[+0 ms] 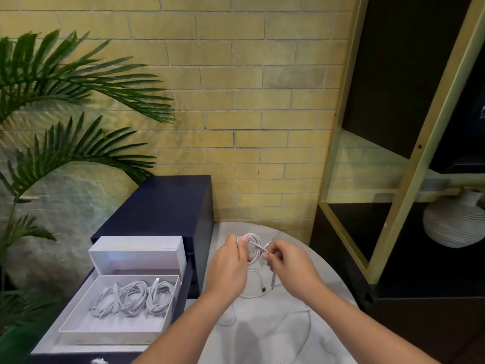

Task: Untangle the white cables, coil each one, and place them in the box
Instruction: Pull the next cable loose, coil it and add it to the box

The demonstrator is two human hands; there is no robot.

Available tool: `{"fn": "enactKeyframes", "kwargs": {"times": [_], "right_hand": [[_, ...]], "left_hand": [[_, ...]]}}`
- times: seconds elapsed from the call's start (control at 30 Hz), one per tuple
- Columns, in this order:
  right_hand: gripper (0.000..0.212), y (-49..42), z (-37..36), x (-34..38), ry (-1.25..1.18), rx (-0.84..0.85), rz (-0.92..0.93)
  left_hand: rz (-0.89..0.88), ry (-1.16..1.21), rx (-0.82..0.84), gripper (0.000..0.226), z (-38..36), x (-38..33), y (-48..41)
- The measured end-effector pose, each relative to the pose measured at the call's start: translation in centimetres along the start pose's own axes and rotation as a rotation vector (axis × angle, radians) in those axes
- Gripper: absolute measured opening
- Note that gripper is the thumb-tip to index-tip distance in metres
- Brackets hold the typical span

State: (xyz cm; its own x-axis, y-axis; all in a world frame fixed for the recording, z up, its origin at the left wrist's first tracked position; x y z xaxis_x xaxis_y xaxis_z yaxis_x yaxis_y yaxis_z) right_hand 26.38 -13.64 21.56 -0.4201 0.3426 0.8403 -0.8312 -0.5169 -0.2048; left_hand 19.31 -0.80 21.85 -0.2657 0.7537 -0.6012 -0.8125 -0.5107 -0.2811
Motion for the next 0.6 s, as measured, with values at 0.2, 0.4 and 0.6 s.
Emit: {"fn": "enactKeyframes", "kwargs": {"times": [0.2,0.4,0.6], "right_hand": [[0.011,-0.6,0.5,-0.7,-0.206,0.004,-0.085],[0.017,-0.3,1.0,-1.2,-0.511,0.026,-0.187],[0.018,0.3,0.5,-0.6,-0.610,0.099,-0.170]], "left_hand": [[0.094,0.332,0.093,0.035,-0.9,0.2,0.0],[0.126,0.493,0.316,0.027,-2.5,0.6,-0.1],[0.182,0.614,0.342,0.028,-3.0,0.5,0.4]]}}
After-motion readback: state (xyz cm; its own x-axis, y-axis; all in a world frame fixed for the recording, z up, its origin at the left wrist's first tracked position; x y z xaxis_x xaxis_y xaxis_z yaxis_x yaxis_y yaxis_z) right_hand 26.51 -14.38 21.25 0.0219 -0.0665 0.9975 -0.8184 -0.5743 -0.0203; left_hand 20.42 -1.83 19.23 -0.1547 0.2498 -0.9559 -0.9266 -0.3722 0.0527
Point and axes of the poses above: each hand's wrist, its own y-axis away from the middle knuckle, its own z-axis out of the back of the hand, x = y × z, the point moved 6 cm from there along -y, towards the middle knuckle, and after that the axes turned 14 degrees about -y, right-handed, at the moved point
